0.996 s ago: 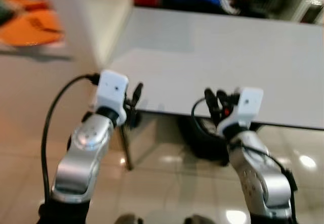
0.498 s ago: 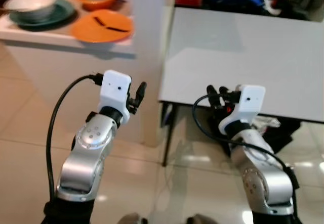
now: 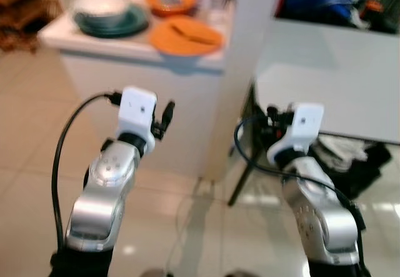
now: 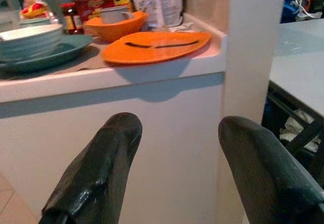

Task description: Setting the table

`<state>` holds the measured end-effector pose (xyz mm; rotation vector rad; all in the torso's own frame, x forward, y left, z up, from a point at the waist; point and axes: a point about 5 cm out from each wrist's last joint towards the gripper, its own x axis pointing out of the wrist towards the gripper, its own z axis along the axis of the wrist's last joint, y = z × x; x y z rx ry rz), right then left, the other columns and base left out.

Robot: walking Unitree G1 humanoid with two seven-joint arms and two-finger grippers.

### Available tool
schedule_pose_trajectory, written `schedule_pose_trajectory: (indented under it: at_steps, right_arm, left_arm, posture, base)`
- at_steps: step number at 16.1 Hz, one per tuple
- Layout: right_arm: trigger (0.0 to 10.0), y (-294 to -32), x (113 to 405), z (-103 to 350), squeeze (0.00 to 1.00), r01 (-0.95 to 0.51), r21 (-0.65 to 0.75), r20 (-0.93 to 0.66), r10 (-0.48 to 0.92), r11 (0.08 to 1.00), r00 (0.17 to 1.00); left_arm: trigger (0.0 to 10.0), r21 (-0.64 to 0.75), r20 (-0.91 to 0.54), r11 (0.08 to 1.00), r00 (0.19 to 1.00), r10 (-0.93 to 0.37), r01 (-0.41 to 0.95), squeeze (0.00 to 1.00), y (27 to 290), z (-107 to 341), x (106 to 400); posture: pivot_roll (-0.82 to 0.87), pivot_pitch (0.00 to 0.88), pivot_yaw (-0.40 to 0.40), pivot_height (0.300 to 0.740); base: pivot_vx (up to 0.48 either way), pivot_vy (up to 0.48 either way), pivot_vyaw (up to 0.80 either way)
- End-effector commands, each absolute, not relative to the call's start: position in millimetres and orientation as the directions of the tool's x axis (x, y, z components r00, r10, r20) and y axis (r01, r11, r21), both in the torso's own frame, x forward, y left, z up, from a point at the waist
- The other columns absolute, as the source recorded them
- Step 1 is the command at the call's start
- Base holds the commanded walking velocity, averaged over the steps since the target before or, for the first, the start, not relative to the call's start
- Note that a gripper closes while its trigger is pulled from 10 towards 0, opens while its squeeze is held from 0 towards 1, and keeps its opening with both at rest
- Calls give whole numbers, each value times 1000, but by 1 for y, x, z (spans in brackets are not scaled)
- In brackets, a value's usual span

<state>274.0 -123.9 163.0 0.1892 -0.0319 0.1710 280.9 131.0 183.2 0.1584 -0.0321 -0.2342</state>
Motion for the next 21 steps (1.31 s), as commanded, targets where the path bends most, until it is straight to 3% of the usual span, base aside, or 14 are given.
schedule_pose_trajectory:
  at_steps: [1, 4, 9, 14, 18, 21]
  right_arm:
    - [10000, -134, 273, 160, 0, -138, 184, 35, 133, 973, 990]
    - [10000, -133, 277, 159, 0, -130, 156, 13, 129, 979, 992]
    - [10000, -133, 282, 167, 0, -151, 142, 44, 146, 978, 988]
    - [10000, -134, 282, 167, 0, -142, 133, 38, 138, 981, 990]
    - [10000, -137, 283, 166, 0, -129, 175, 35, 124, 976, 992]
    - [10000, -141, 280, 167, 0, -114, 190, 43, 108, 975, 993]
  left_arm:
    - [10000, 135, 36, 963, 970, -239, 232, 0, 124, 188, 280]
    - [10000, 141, 63, 961, 967, -248, 237, 0, 124, 196, 282]
    - [10000, 131, 74, 958, 961, -268, 257, 0, 123, 200, 281]
    - [10000, 143, 74, 952, 956, -284, 272, 0, 121, 200, 281]
    - [10000, 147, 71, 951, 956, -286, 274, 0, 120, 200, 280]
    - [10000, 150, 66, 946, 952, -300, 288, 0, 119, 199, 280]
  posture:
    - [45, 41, -45, 740]
    - [50, 41, -50, 740]
    - [52, 45, -51, 740]
    - [51, 46, -54, 740]
    - [51, 47, -57, 740]
    - [48, 48, -58, 740]
  base:
    - [0, 0, 0]
    - [0, 0, 0]
    - [437, 0, 0]
    - [480, 0, 674]
    - [480, 0, 0]
    - [480, 0, -704]
